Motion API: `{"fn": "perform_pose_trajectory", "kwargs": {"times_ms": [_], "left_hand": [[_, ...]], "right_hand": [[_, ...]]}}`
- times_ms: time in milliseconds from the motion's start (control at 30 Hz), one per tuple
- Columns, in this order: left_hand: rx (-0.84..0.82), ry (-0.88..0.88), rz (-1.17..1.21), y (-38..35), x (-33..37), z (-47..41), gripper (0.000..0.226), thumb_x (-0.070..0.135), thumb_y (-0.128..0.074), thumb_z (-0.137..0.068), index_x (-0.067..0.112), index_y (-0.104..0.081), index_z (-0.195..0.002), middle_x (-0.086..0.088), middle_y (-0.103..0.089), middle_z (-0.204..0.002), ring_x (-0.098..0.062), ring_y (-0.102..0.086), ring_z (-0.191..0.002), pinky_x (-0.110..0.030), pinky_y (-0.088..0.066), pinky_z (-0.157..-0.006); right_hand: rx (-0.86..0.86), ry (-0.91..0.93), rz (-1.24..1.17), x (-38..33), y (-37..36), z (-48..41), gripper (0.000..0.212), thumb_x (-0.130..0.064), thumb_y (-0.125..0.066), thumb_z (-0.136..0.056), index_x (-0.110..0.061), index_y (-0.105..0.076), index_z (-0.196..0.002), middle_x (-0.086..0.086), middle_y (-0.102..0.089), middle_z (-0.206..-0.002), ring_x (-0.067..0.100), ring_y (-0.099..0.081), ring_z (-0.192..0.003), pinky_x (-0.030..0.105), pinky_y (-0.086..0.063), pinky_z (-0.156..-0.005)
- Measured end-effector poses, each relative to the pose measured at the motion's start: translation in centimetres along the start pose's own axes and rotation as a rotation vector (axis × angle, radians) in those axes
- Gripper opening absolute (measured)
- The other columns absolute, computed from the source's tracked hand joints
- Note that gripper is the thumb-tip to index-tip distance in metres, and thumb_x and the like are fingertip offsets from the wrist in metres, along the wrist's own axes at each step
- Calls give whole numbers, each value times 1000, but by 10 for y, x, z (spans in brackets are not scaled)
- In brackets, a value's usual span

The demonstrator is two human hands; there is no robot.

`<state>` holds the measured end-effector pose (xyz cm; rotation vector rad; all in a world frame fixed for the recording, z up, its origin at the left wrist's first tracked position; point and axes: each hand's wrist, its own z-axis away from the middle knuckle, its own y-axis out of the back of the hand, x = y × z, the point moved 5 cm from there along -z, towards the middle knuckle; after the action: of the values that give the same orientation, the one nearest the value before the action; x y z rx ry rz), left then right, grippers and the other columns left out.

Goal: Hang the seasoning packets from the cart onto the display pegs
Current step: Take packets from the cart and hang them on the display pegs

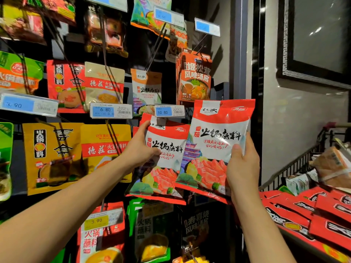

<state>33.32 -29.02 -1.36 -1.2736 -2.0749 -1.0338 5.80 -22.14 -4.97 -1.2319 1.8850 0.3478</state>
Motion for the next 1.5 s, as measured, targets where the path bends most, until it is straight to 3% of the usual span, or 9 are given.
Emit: {"fn": "perform_pose_trajectory", "kwargs": {"times_ms": [233,367,467,567,700,933,1200,1333,1500], "left_hand": [[41,60,-58,-2,-14,-12,100,-6,-78,-81,28,-23,-157,1,-71,-110,-21,-71,-92,-39,-61,-74],[51,41,-535,-6,-19,-14,107,19,-78,-86,28,-3,-162,-2,-68,-99,-23,-65,-81,-37,-55,-65],[182,69,-864,-1,-14,-1,85,41,-72,-90,21,-23,-156,-14,-58,-115,-34,-62,-101,-43,-56,-74],[274,-100,-569,-8,10,20,54,53,-60,-96,20,-53,-139,-8,-52,-128,-25,-58,-115,-43,-53,-93],[-50,-157,195,-38,60,39,41,38,-67,-95,25,-57,-133,16,-70,-114,8,-65,-101,-7,-49,-80],[96,-165,120,-31,38,30,96,31,-89,-77,28,-28,-150,7,-58,-137,-15,-59,-124,-48,-45,-111],[84,-121,110,-2,-7,40,92,5,-80,-85,40,-30,-154,17,-56,-136,4,-61,-116,-31,-50,-103],[64,-122,31,4,-12,37,85,-3,-76,-85,35,-37,-150,24,-47,-135,34,-47,-101,-1,-44,-81],[71,-123,6,5,-5,25,85,-1,-73,-87,33,-33,-154,25,-47,-129,33,-51,-87,-1,-46,-66]], "right_hand": [[-15,5,5,0,-1,-1,43,-20,-39,-111,-39,-46,-149,-13,-62,-114,5,-60,-99,24,-48,-74],[-33,-12,-11,-1,-2,1,42,-19,-39,-111,-38,-48,-148,-13,-65,-115,7,-63,-105,29,-52,-80],[-46,-14,-14,-1,1,2,41,-19,-40,-111,-40,-50,-144,-24,-62,-108,-3,-61,-99,24,-54,-77],[-79,3,-3,-2,-2,6,42,-18,-40,-110,-40,-52,-144,-19,-68,-115,2,-66,-103,34,-60,-88],[-138,6,-20,-3,-15,12,46,-18,-45,-109,-40,-49,-149,-12,-68,-131,6,-66,-115,41,-56,-100],[-231,32,25,-5,-23,12,46,-24,-54,-105,-39,-50,-148,-19,-64,-134,7,-61,-123,38,-50,-105],[-21,-30,85,0,-1,2,45,-22,-40,-107,-31,-47,-151,-2,-63,-136,23,-58,-123,46,-48,-107],[-13,-16,130,-3,0,0,47,-17,-40,-109,-30,-44,-154,1,-60,-142,29,-55,-128,51,-45,-108],[19,-1,131,-2,4,0,46,-18,-39,-110,-30,-44,-154,2,-61,-138,29,-56,-125,49,-47,-106]]}}
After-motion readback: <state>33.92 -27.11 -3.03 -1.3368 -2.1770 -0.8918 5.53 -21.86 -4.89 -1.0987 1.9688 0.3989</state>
